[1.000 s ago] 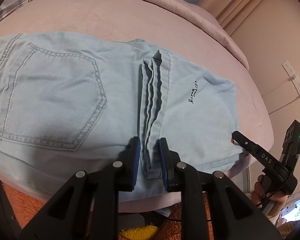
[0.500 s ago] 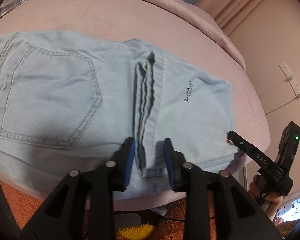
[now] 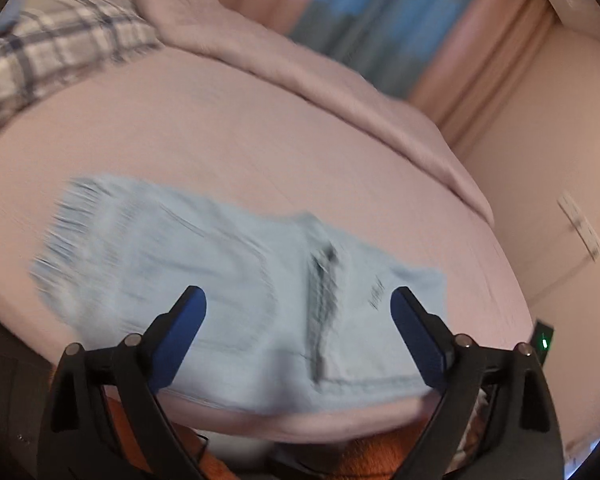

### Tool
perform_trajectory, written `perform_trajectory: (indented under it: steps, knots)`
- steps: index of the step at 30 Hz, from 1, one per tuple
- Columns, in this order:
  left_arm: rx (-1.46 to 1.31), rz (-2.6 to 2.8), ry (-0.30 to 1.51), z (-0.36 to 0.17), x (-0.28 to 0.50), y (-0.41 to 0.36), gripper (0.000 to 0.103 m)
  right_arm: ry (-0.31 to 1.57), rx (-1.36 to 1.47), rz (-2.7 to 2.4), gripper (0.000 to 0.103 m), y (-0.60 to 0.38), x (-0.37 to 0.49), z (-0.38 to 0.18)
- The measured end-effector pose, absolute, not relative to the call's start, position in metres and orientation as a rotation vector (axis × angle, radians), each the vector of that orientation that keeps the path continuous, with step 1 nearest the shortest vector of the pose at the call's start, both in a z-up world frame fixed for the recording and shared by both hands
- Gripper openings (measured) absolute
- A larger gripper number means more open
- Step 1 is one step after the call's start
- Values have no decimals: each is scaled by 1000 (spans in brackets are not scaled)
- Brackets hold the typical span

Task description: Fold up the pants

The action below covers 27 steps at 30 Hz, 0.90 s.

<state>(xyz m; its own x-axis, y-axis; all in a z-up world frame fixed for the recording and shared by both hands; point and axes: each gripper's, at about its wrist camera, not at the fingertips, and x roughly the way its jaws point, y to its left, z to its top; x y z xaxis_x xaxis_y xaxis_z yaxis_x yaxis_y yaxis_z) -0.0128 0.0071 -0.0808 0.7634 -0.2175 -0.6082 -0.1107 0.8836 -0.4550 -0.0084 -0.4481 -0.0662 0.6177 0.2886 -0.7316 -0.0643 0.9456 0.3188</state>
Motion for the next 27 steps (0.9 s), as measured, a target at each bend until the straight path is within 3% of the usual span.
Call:
perform_trajectory:
  steps: [6,9,12,18,27]
  knots:
    - [-545,115,657,-78,-25,53,98,897,276,212,60,-441,-6,-51]
    - [-553,176,656,-82,-31,68,99,840,273,270,81,-437,-5,-25]
    - [-584,232,677,-91,-34,82,99,773,265,296,91,-431,-4,0]
    - [-644,287,728,-115,-35,102,99,694,222,268,93,-408,-10,10]
    - [-663,296,783,-136,-33,109,99,780,167,245,93,-396,-9,-14]
